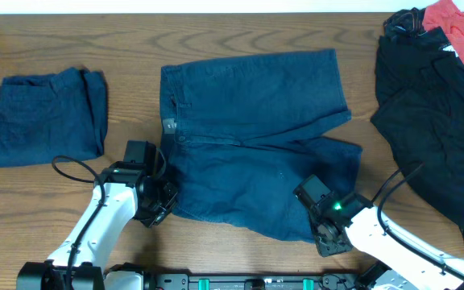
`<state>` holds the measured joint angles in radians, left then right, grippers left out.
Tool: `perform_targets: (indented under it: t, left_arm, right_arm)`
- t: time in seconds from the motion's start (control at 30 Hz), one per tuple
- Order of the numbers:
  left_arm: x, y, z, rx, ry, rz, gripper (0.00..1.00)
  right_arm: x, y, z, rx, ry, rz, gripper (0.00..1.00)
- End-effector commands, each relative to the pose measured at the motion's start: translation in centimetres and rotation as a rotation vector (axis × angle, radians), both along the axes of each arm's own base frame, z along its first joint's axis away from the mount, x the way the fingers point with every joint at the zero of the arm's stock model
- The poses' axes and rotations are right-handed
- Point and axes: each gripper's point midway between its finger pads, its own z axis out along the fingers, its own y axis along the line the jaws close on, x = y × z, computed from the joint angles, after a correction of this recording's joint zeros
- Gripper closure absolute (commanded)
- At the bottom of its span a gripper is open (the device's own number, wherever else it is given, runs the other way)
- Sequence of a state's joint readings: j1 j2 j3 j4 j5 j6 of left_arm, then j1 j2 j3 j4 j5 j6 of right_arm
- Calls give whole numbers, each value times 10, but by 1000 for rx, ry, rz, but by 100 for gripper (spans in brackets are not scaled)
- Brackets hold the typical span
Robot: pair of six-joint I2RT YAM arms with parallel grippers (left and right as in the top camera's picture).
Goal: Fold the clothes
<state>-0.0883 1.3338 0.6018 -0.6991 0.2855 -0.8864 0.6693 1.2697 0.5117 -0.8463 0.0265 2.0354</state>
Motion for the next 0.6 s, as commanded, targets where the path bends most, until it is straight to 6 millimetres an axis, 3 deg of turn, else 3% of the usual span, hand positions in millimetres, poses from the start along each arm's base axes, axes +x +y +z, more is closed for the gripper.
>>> perform_targets:
  t: [0.0,0.13,0.2,0.33,0.57]
  left_arm:
    - [-4,1,-2,0,12,-10,84]
    - [-4,1,-2,0,12,-10,84]
    - [-4,1,-2,0,13,-10,84]
    - [-3,0,-2,0,3,-44,93]
    - [7,-11,14,-59,-101,-199,94]
  right_arm:
    - [-1,-4,-3,-19,-1,-10,60]
    - [2,-2,-3,-13,-16,-10,75]
    - [3,-2,-3,-14,-19,-10,96]
    - [2,-2,-3,-15,-19,-9,98]
    - [14,-11,5,-69,-77,79,99]
